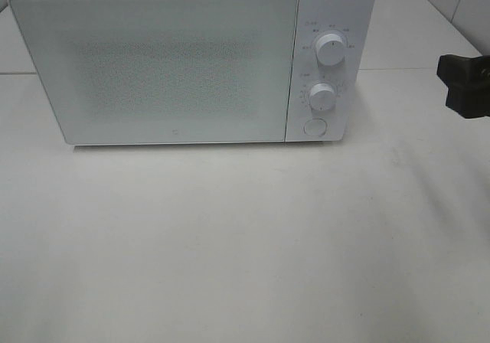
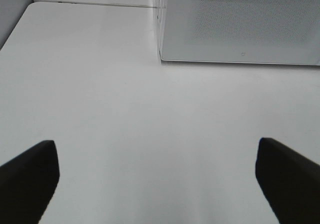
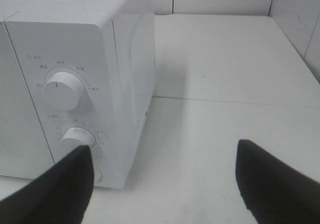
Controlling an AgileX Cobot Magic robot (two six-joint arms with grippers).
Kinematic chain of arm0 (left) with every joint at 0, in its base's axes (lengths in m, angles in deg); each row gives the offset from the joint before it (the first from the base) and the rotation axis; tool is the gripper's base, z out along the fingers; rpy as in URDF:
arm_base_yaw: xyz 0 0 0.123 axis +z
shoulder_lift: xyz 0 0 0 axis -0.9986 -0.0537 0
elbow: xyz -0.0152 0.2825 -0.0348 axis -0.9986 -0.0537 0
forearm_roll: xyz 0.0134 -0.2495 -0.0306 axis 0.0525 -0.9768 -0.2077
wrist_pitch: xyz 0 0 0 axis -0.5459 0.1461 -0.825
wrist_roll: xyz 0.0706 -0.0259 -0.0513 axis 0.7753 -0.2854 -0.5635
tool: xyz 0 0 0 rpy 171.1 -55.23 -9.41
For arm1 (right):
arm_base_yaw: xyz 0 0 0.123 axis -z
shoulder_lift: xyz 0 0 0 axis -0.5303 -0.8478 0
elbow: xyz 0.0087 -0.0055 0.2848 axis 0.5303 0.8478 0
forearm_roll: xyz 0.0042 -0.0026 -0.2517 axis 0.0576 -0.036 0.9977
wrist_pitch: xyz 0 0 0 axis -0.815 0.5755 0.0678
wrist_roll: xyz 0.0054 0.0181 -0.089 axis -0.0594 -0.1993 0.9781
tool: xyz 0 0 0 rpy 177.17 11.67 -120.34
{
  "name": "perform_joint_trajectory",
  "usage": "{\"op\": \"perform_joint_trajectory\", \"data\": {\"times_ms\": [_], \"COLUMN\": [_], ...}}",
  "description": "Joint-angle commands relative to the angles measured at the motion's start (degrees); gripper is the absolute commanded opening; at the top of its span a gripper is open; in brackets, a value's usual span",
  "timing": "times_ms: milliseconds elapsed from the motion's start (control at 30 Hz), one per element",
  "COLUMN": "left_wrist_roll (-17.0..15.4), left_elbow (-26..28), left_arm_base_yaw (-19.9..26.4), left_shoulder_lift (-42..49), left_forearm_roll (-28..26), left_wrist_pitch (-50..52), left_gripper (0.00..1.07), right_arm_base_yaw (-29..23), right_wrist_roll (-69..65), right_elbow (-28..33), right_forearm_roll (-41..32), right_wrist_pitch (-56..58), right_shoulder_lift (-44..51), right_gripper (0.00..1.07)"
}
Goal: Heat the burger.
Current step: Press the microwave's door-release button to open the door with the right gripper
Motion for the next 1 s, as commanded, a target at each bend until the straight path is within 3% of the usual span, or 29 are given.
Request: {"op": "perform_joint_trajectory", "data": {"times_ms": [33, 233, 300, 667, 1000], "left_wrist_roll": [-0.3, -0.3, -0.3, -0.3, -0.3], "left_elbow": [-0.1, -0.1, -0.1, -0.1, -0.1], "left_arm_base_yaw": [0.1, 0.1, 0.1, 0.1, 0.1], "left_shoulder_lift": [1.0, 1.0, 1.0, 1.0, 1.0], "left_forearm_roll": [-0.3, -0.3, -0.3, -0.3, -0.3], "left_wrist_pitch": [0.6, 0.6, 0.6, 0.6, 0.6], "left_gripper": [1.0, 1.0, 1.0, 1.0, 1.0], "right_arm_base_yaw": [0.0, -3.8, -8.1, -23.6, -33.5], "right_wrist_roll": [3.3, 12.3, 15.1, 16.2, 16.3], "right_elbow": [1.4, 4.1, 4.2, 4.2, 1.0], "right_forearm_roll": [-1.7, -14.4, -19.9, -34.6, -43.8], "right_wrist_pitch": [-8.5, -20.1, -22.9, -31.2, -31.9], "right_shoulder_lift": [-2.9, -10.2, -13.5, -24.8, -30.1], "right_gripper": [0.76, 0.76, 0.76, 0.76, 0.76]}}
